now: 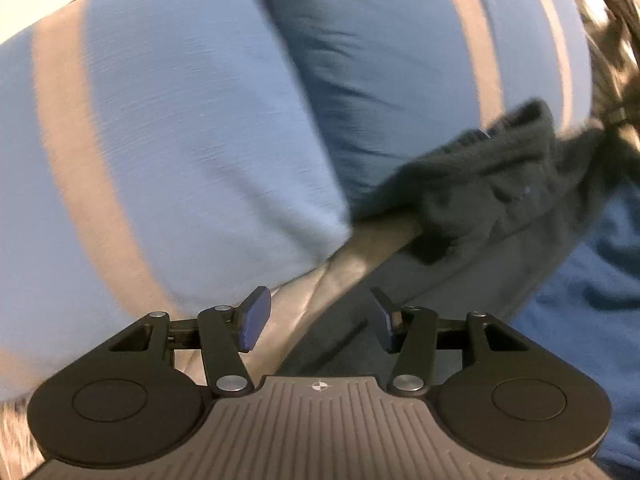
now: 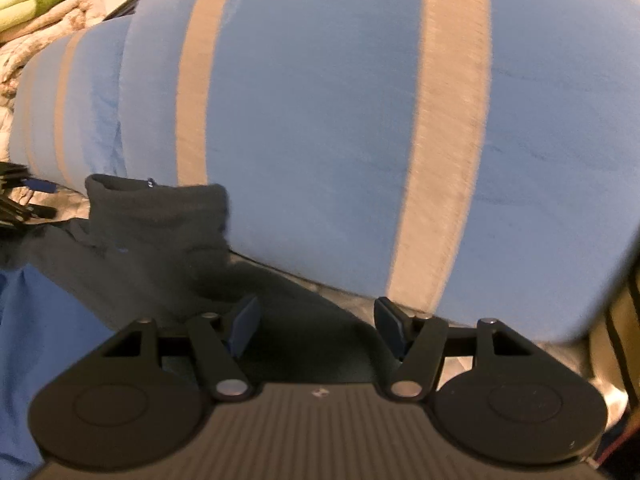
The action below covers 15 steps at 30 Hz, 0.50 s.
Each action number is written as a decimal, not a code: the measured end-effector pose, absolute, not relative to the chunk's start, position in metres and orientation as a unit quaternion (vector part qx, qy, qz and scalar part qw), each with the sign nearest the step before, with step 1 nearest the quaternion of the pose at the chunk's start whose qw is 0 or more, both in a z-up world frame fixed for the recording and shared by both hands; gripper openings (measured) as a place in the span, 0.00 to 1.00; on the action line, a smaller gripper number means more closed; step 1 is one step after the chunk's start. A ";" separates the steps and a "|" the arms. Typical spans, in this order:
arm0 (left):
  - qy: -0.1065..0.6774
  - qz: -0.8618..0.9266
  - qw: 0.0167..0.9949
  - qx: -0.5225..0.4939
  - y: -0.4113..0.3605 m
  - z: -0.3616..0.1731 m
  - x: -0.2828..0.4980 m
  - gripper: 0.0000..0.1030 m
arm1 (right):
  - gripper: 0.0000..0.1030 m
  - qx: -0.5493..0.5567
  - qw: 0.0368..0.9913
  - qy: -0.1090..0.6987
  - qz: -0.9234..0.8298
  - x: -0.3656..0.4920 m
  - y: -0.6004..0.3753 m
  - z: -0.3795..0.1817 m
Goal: Fold clothes
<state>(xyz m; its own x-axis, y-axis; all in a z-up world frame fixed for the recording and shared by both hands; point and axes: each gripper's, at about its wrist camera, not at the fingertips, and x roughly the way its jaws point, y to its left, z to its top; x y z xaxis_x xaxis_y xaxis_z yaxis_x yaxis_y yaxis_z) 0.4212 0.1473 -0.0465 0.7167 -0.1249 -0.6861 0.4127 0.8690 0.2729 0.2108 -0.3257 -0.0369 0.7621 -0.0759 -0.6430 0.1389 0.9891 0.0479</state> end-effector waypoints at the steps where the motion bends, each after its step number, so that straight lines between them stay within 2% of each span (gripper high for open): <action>1: 0.339 -0.152 0.900 0.227 0.138 -0.053 0.425 0.50 | 0.73 0.040 0.938 0.339 -0.053 0.214 -0.324 -0.037; 7: 0.321 -0.201 0.868 0.322 0.103 -0.082 0.428 0.50 | 0.73 0.026 0.941 0.335 -0.041 0.221 -0.320 -0.034; 15: 0.329 -0.237 0.856 0.320 0.087 -0.097 0.438 0.48 | 0.73 0.002 0.939 0.343 -0.024 0.219 -0.321 -0.035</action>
<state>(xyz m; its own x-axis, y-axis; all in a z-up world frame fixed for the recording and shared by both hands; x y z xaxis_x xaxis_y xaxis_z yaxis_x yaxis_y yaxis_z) 0.4376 0.0866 -0.0974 0.6706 -0.1949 -0.7158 0.6170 0.6822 0.3923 0.2192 -0.3215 -0.0345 0.7631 -0.0437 -0.6449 0.0459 0.9989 -0.0134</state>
